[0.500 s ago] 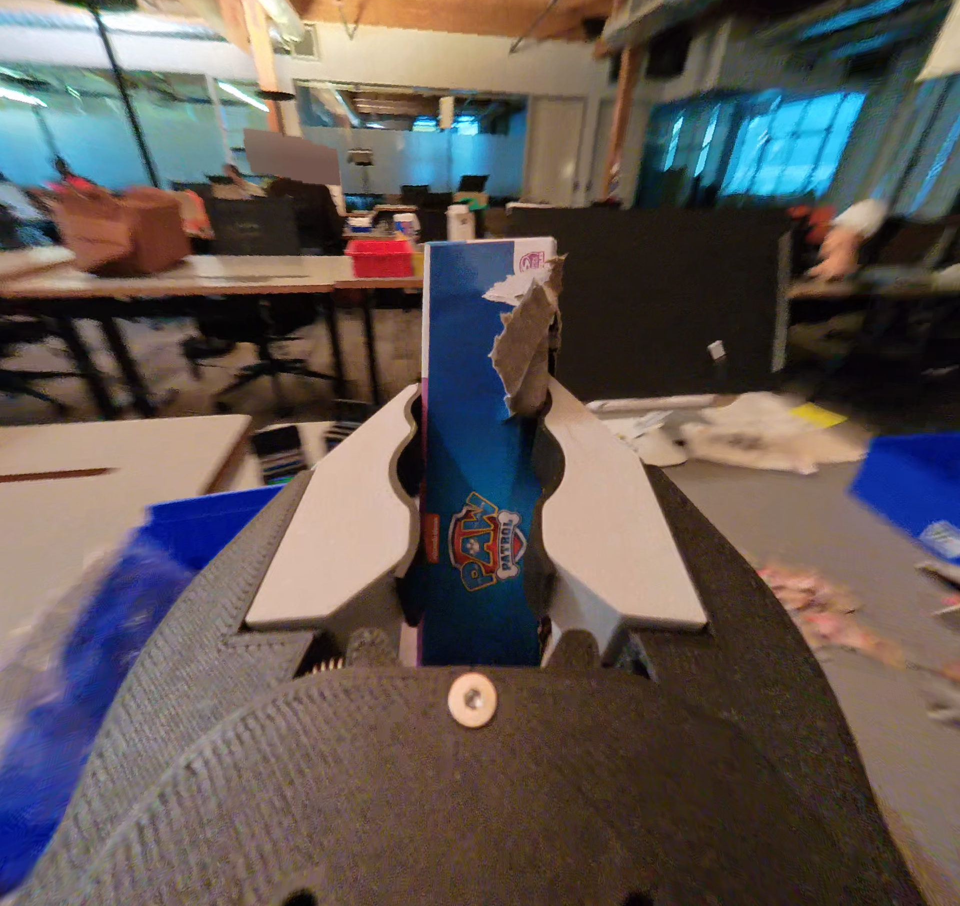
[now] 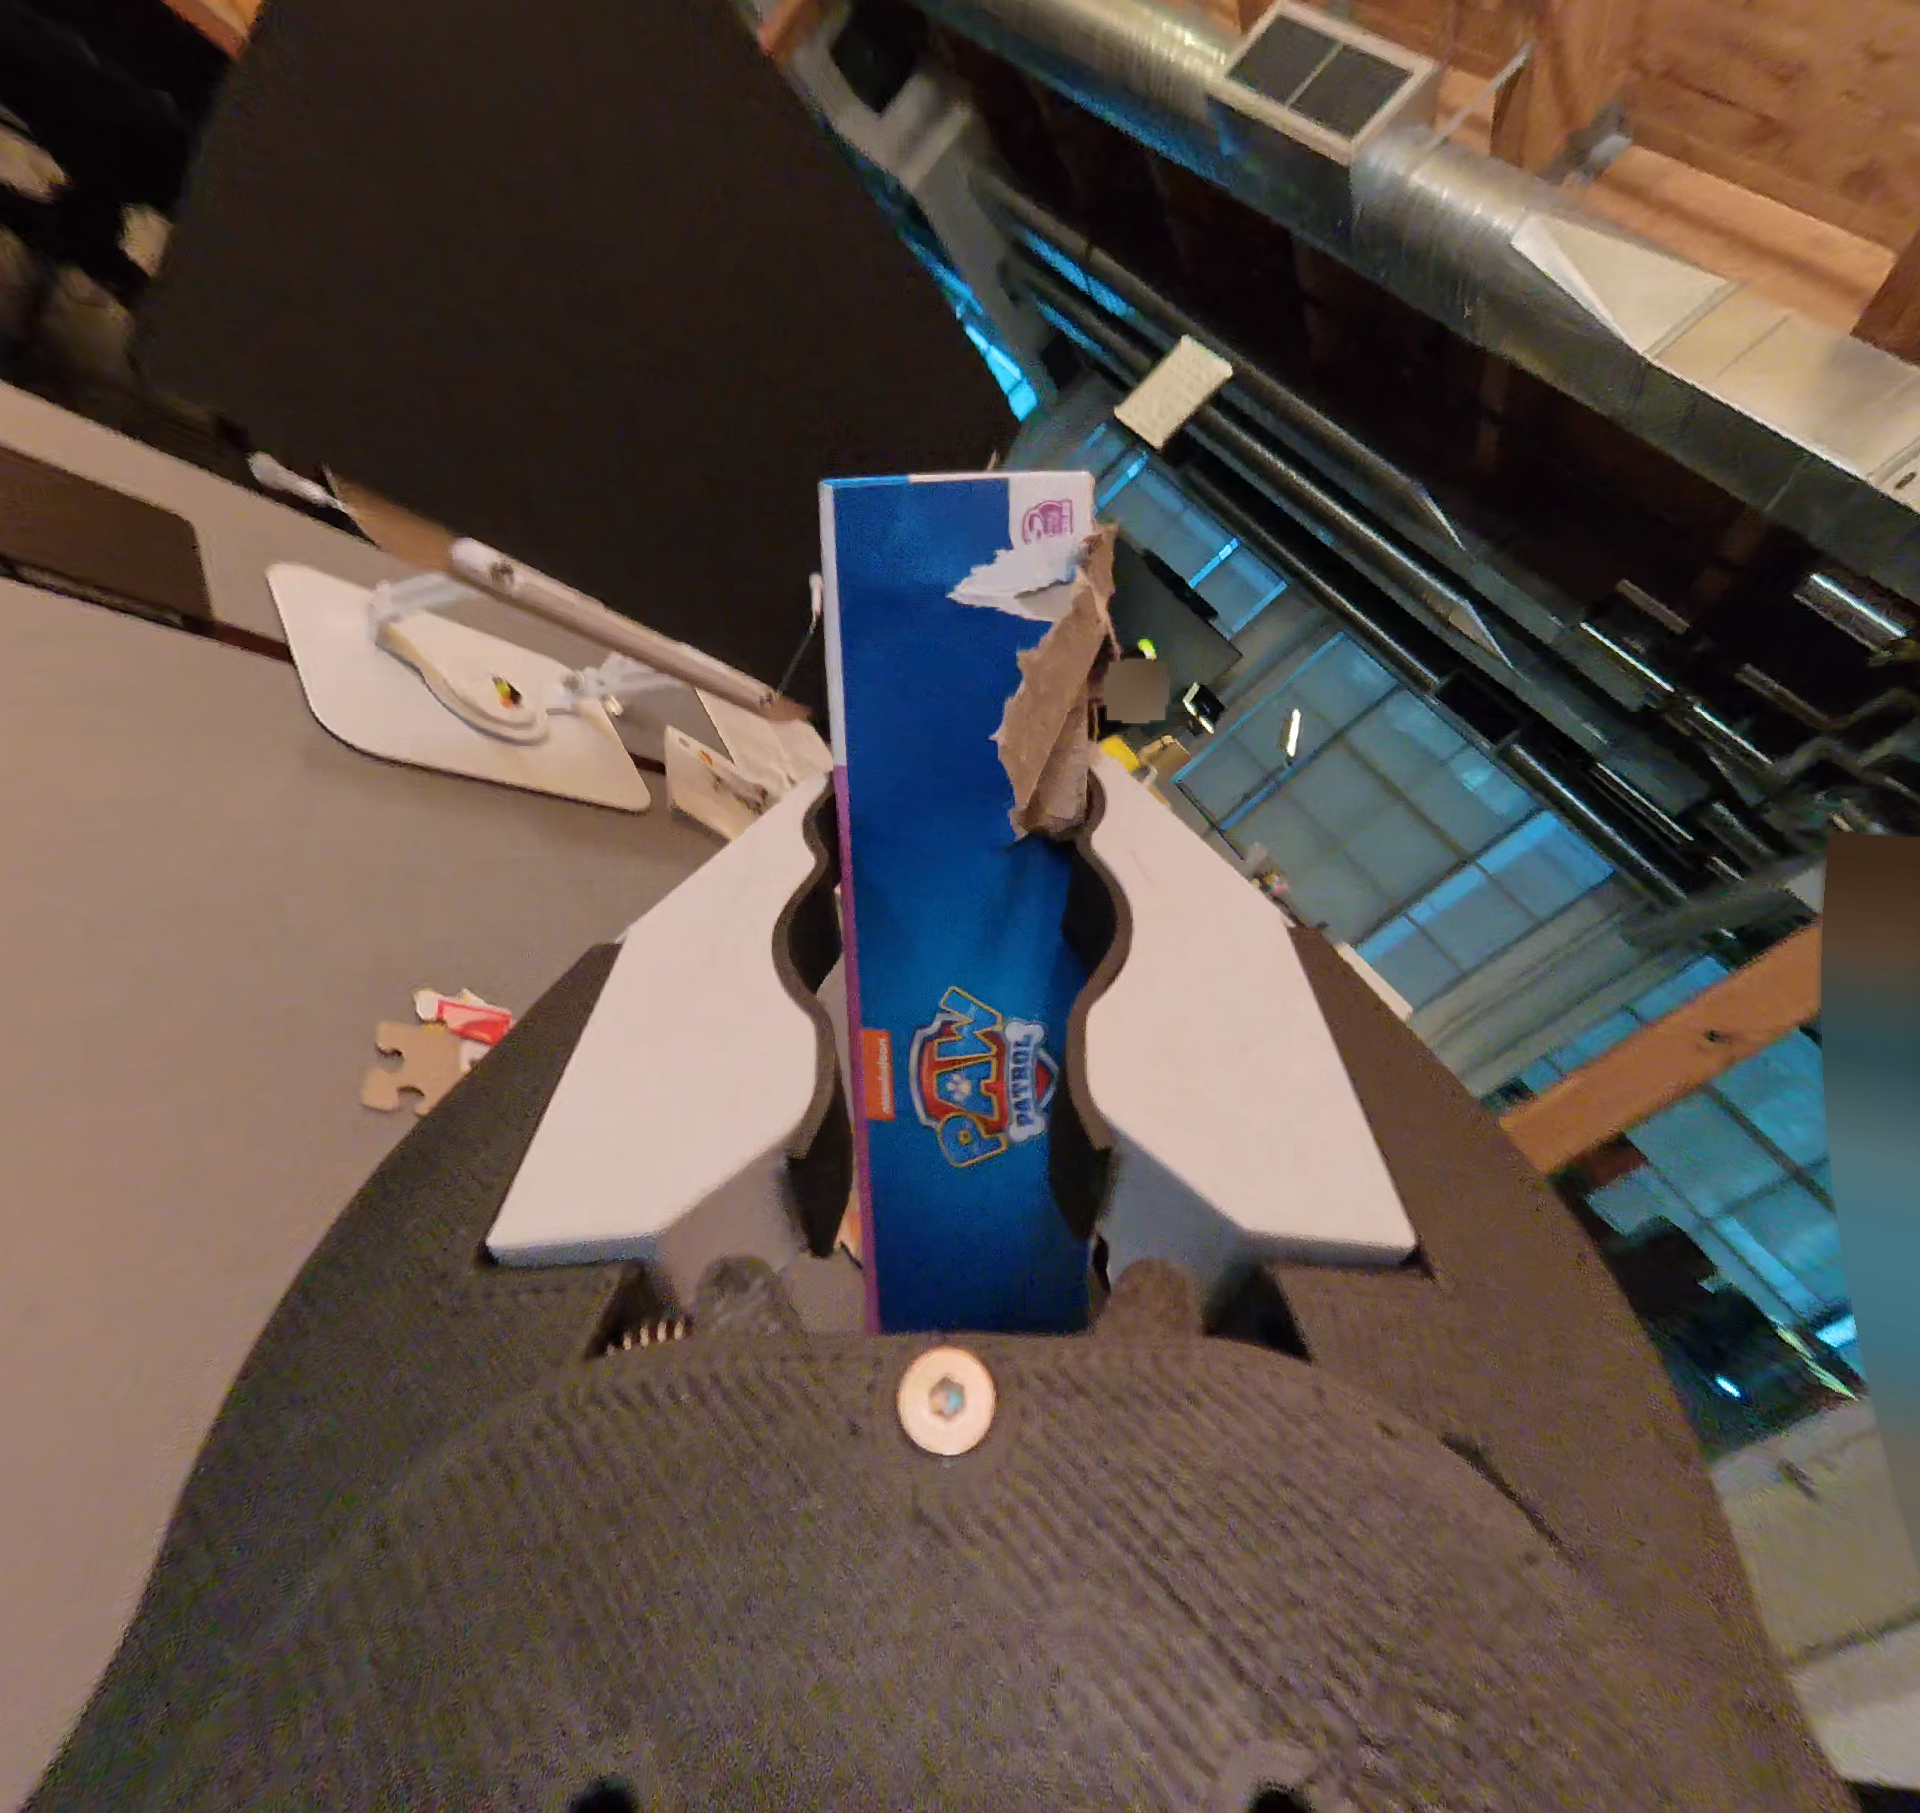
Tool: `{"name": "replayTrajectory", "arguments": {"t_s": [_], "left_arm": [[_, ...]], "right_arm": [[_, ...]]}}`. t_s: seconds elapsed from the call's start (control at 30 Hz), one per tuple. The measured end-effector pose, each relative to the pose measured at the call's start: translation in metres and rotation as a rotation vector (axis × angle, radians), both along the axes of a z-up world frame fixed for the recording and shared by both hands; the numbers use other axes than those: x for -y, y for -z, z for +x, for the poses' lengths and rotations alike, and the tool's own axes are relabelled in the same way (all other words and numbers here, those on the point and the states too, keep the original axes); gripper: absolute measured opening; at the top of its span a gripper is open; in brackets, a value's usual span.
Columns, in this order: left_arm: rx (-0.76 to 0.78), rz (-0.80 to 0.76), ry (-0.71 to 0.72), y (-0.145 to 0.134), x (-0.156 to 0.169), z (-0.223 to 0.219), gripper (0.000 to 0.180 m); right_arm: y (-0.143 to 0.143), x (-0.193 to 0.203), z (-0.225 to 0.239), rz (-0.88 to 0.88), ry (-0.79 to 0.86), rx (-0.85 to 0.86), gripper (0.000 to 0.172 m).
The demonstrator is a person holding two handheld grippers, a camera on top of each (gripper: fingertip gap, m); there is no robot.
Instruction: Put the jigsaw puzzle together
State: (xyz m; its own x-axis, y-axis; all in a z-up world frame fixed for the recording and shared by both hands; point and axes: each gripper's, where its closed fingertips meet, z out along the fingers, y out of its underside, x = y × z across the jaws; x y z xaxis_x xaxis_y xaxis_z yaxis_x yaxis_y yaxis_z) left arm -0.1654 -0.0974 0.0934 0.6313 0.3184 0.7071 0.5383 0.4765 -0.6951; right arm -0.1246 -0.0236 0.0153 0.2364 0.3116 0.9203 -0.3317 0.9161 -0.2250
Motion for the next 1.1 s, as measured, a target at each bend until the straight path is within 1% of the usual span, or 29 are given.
{"name": "replayTrajectory", "arguments": {"t_s": [0.07,0.1,0.13,0.2,0.27,0.33,0.4,0.47,0.53,0.6,0.67,0.77,0.83,0.9,0.97,1.03,1.07,1.1], "left_arm": [[0.045,-0.002,0.071,0.008,-0.007,-0.003,0.041],[0.043,0.002,0.138,0.009,-0.012,-0.001,0.044],[0.021,-0.001,0.206,0.010,-0.017,0.003,0.049],[0.000,-0.008,0.284,0.014,-0.021,0.005,0.073],[-0.018,0.044,0.276,0.015,-0.017,-0.001,0.082],[-0.045,0.069,0.241,0.021,-0.014,-0.007,0.089],[-0.059,0.054,0.236,0.034,-0.018,-0.010,0.095],[-0.063,0.041,0.264,0.046,-0.027,-0.011,0.099],[-0.071,0.032,0.300,0.054,-0.039,-0.010,0.100],[-0.095,-0.015,0.303,0.063,-0.051,-0.014,0.103],[-0.148,-0.106,0.290,0.074,-0.065,-0.019,0.103],[-0.229,-0.219,0.284,0.087,-0.088,-0.026,0.103],[-0.278,-0.240,0.281,0.085,-0.102,-0.031,0.102],[-0.318,-0.255,0.282,0.084,-0.113,-0.035,0.102],[-0.317,-0.262,0.313,0.090,-0.124,-0.037,0.105],[-0.297,-0.205,0.363,0.093,-0.130,-0.035,0.109],[-0.295,-0.161,0.400,0.091,-0.132,-0.032,0.109],[-0.290,-0.126,0.438,0.090,-0.132,-0.030,0.106]], "right_arm": [[-0.002,-0.007,0.007,0.015,-0.033,0.000,0.047],[-0.003,-0.012,0.010,0.013,-0.052,0.019,0.045],[-0.003,-0.015,0.011,-0.020,-0.092,0.079,0.044],[-0.002,-0.027,0.011,-0.145,-0.193,0.247,0.044],[-0.007,-0.049,0.005,-0.291,-0.247,0.381,0.044],[-0.020,-0.078,-0.004,-0.481,-0.323,0.488,0.044],[-0.034,-0.105,-0.011,-0.725,-0.478,0.650,0.044],[-0.048,-0.130,-0.018,-0.967,-0.676,0.818,0.044],[-0.055,-0.155,-0.027,-1.139,-0.823,0.930,0.044],[-0.051,-0.175,-0.037,-1.253,-0.885,0.999,0.044],[-0.043,-0.181,-0.039,-1.313,-0.949,1.068,0.044],[-0.036,-0.178,-0.034,-1.371,-1.077,1.151,0.044],[-0.034,-0.174,-0.031,-1.385,-1.133,1.183,0.043],[-0.040,-0.171,-0.027,-1.419,-1.222,1.192,0.044],[-0.046,-0.167,-0.019,-1.430,-1.319,1.229,0.044],[-0.041,-0.160,-0.016,-1.375,-1.310,1.295,0.044],[-0.035,-0.156,-0.017,-1.338,-1.262,1.322,0.044],[-0.029,-0.155,-0.021,-1.306,-1.206,1.339,0.044]]}}
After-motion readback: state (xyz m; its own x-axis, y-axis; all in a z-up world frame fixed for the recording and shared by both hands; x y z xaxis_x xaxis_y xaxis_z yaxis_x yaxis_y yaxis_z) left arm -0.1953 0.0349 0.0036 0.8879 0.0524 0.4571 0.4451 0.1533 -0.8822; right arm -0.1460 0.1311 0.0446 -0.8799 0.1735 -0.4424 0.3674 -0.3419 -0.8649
